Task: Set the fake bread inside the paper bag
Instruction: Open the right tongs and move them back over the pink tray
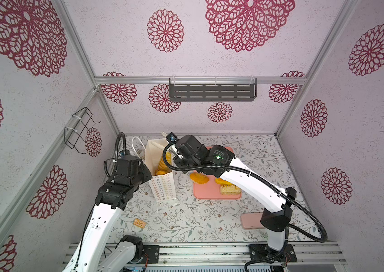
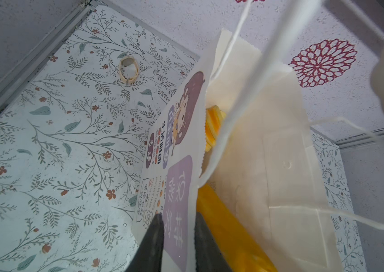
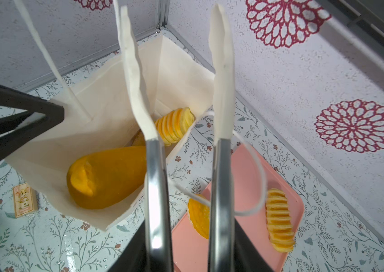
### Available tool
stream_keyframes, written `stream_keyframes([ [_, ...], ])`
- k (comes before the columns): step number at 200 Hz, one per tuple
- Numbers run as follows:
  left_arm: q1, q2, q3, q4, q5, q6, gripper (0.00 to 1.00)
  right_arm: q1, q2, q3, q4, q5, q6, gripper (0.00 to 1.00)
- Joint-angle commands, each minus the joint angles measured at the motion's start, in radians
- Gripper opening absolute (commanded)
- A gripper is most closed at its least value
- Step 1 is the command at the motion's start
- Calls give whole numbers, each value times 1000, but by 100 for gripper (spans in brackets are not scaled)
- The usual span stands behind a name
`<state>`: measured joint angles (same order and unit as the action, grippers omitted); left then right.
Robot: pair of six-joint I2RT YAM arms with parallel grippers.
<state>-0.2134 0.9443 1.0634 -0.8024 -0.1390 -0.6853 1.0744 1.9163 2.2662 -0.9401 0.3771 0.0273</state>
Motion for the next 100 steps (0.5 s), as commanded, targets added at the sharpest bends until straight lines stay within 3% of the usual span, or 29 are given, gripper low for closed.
stream_keyframes([
  [1, 5, 9, 10, 12, 8, -3, 25, -33, -90, 18, 48, 9, 38, 44],
  [36, 5, 17, 22, 15, 10, 5, 27, -118, -212, -108, 96, -20, 76, 44],
  [100, -5, 40, 43, 12, 49, 18, 38, -438, -433, -532, 135, -234, 166, 43],
])
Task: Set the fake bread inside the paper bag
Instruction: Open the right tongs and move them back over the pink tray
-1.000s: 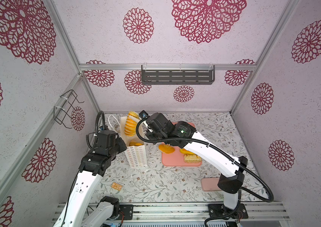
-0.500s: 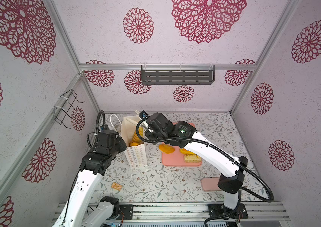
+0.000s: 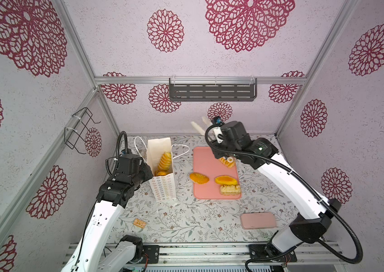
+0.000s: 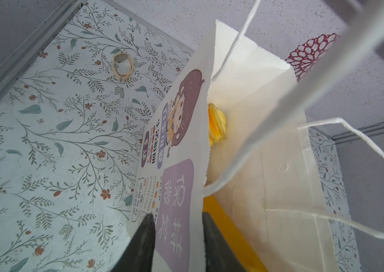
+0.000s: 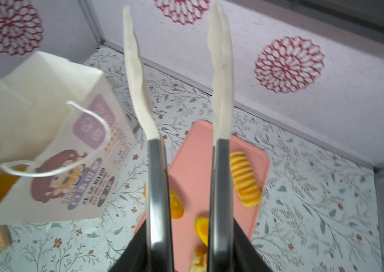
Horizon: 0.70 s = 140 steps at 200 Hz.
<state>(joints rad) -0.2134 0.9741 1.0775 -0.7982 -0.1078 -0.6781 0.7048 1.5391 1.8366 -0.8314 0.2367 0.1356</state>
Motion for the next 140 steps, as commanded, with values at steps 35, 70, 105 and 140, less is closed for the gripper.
stream_keyframes([
  [35, -10, 14, 29, 13, 16, 14, 43, -113, -84, -281, -21, -170, 55, 41],
  [70, -10, 18, 22, 27, 16, 14, 46, -73, -75, -373, -35, -270, 44, 40],
  [105, -11, 11, 16, 28, 10, 12, 48, 30, 1, -367, -74, -242, 27, 40],
  [140, -10, -10, 9, 17, -4, 11, 50, 98, 94, -326, -97, -198, 18, 41],
])
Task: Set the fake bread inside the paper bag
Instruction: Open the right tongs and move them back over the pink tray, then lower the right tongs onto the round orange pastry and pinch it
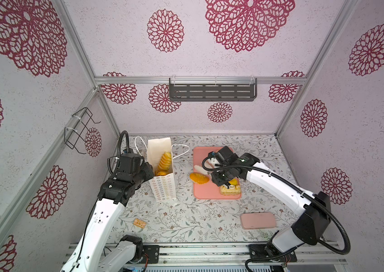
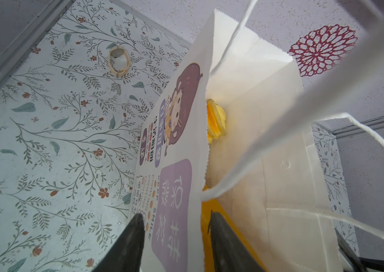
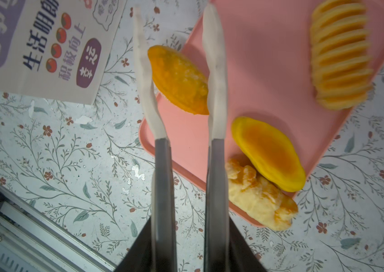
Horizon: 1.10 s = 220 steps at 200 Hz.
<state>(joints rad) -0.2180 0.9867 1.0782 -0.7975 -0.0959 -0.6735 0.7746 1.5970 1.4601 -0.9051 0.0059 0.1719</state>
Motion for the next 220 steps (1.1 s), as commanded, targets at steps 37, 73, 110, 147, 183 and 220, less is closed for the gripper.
stream_keyframes([
  [37, -6, -34, -1, 9, -24, 9, 51, 64, 120, 117, -48, 71, -38, 45],
  [73, -4, -39, -6, 7, -24, 7, 52, 71, 157, 152, -51, 112, -40, 49],
  [110, -4, -39, -7, 7, -27, 8, 52, 72, 186, 158, -47, 105, -44, 52],
  [147, -4, -39, -9, 5, -28, 9, 52, 72, 211, 159, -44, 103, -46, 54],
  [183, -4, -40, -11, 5, -29, 8, 52, 71, 239, 173, -44, 104, -45, 54],
  [220, -4, -42, -12, 5, -29, 9, 52, 70, 271, 177, -49, 131, -39, 54],
])
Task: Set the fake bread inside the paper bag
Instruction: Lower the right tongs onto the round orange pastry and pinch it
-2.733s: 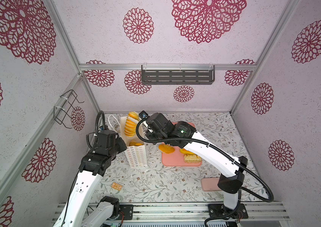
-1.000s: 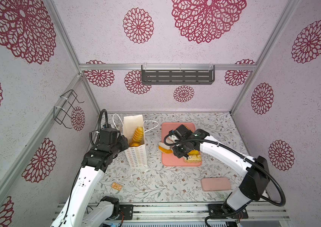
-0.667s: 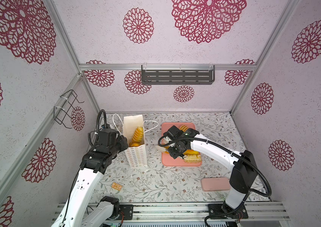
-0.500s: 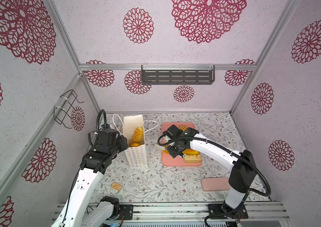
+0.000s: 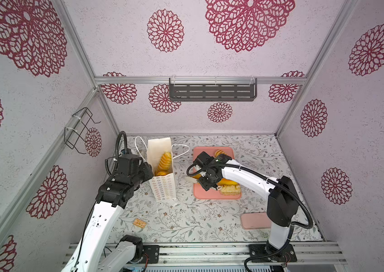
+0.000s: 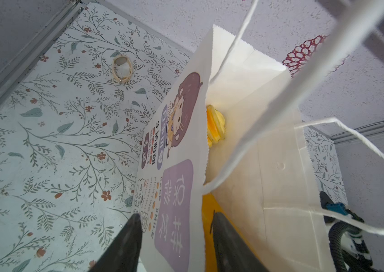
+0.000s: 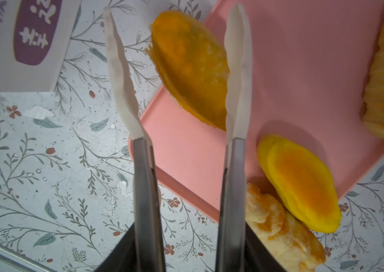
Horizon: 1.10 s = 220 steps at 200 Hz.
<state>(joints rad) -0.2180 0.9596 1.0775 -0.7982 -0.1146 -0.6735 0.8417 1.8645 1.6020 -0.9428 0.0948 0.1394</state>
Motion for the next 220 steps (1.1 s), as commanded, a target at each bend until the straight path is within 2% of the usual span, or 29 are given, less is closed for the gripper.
stream_keyframes([
  [1, -4, -15, -11, 6, -11, 10, 52, 2, 4, 35, -11, 43, -6, 54],
  [60, -3, -16, -13, 6, -10, 11, 52, -7, 20, 37, -8, 87, 6, 47],
  [107, -3, -16, -8, 2, -14, 13, 53, -34, -23, 22, 4, 76, 17, 32],
  [168, -3, -2, 7, 6, -6, 14, 53, -92, -122, -29, 34, 26, 45, 24],
  [220, -3, 8, 17, 10, 1, 12, 52, -177, -233, -83, 91, -66, 90, 19],
])
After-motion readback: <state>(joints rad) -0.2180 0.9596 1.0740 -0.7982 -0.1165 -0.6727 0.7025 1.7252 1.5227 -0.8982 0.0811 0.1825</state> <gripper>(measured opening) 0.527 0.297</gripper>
